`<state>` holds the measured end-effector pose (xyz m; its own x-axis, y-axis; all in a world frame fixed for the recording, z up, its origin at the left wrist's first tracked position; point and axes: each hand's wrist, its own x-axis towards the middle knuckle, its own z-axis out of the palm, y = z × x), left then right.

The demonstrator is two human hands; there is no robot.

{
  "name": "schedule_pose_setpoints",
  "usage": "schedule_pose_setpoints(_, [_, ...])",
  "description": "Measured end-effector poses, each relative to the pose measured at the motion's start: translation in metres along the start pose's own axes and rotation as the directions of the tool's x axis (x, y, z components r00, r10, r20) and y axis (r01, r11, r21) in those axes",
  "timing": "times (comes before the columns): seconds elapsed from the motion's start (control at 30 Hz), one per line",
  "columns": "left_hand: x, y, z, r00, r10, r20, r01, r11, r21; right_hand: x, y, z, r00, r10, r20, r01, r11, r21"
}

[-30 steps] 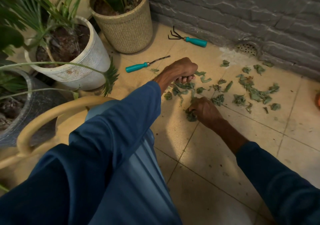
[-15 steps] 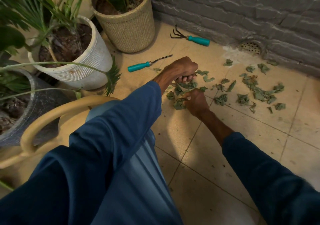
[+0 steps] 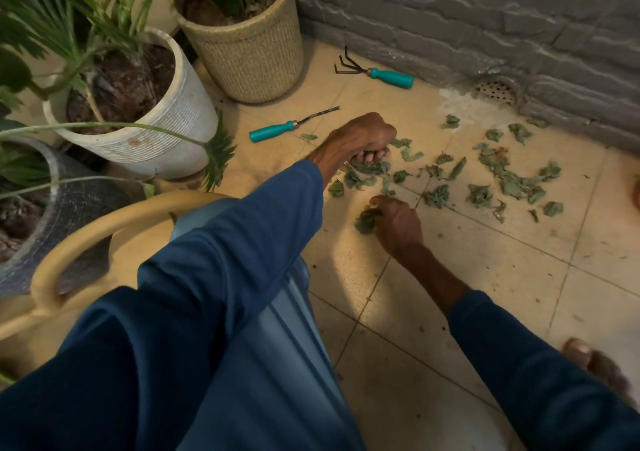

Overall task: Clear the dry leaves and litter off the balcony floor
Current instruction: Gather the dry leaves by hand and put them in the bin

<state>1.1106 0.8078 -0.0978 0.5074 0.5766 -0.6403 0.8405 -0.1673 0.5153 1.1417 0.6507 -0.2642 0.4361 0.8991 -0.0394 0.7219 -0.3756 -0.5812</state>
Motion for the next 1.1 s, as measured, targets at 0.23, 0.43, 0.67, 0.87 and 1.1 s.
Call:
schedule_pose_setpoints(0.23, [0.002, 0.001, 0.001, 1.000, -0.010, -0.007, 0.010, 1.000, 0.008, 0.031, 0.030, -0.029, 0.991, 0.132, -0.015, -0.131, 0.990, 0.048])
schedule_pose_setpoints(0.43, [0.004, 0.000, 0.002, 1.000, -0.005, -0.009, 0.006, 1.000, 0.023, 0.048, 0.018, -0.029, 0.992, 0.117, 0.046, -0.113, 0.991, -0.074])
schedule_pose_setpoints(0.67, [0.008, 0.000, 0.004, 1.000, -0.005, 0.000, 0.005, 0.999, 0.036, 0.026, 0.016, -0.018, 0.990, 0.095, 0.106, -0.083, 0.991, -0.109])
schedule_pose_setpoints(0.87, [0.017, 0.008, 0.013, 1.000, 0.003, 0.001, -0.003, 1.000, 0.002, 0.023, 0.022, -0.050, 0.982, 0.188, 0.000, -0.186, 0.974, 0.132])
schedule_pose_setpoints(1.1, [0.032, 0.025, 0.026, 0.979, 0.108, -0.175, -0.131, 0.983, -0.125, 0.030, 0.030, -0.116, 0.961, 0.200, -0.192, -0.138, 0.946, 0.294])
